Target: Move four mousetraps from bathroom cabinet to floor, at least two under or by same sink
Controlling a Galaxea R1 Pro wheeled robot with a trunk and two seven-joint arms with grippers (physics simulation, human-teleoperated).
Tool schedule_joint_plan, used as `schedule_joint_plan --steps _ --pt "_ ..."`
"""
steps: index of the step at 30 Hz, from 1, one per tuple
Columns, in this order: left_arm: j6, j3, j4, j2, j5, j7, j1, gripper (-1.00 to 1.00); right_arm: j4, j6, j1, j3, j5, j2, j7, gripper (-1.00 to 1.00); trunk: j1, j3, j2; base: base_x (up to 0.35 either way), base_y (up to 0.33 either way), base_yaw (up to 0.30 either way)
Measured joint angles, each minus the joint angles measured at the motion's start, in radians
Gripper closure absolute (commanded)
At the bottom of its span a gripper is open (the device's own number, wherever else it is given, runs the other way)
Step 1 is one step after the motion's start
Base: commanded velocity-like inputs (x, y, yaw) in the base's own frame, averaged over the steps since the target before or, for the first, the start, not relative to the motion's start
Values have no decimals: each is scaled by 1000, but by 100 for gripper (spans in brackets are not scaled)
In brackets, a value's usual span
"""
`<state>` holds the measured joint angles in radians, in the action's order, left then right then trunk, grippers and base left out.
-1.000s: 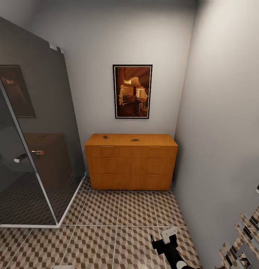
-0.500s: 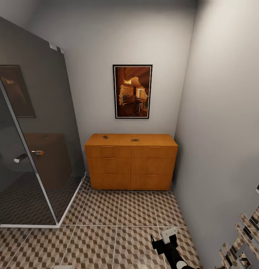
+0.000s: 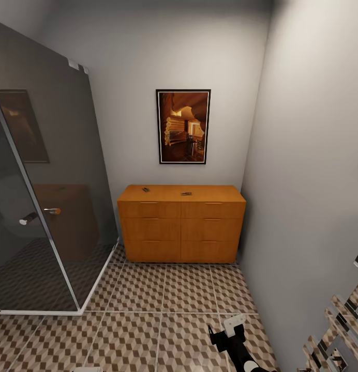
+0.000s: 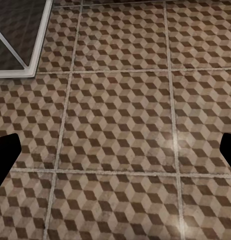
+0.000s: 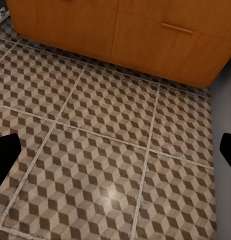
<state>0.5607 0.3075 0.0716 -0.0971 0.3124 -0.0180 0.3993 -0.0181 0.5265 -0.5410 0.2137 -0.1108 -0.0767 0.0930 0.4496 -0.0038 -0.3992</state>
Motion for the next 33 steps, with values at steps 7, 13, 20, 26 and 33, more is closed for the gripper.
schedule_joint_plan --steps 7,13,20,26,33 --pt "0 0 0 0 0 0 0 -100 0 0 0 0 0 0 0 -100 0 0 0 0 0 0" --pt "0 0 0 0 0 0 0 -100 0 0 0 0 0 0 0 -100 0 0 0 0 0 0" --pt "0 0 0 0 0 0 0 -100 0 0 0 0 0 0 0 -100 0 0 0 0 0 0" --pt "0 0 0 0 0 0 0 -100 0 0 0 0 0 0 0 -100 0 0 0 0 0 0" --pt "0 0 0 0 0 0 0 -100 0 0 0 0 0 0 0 -100 0 0 0 0 0 0"
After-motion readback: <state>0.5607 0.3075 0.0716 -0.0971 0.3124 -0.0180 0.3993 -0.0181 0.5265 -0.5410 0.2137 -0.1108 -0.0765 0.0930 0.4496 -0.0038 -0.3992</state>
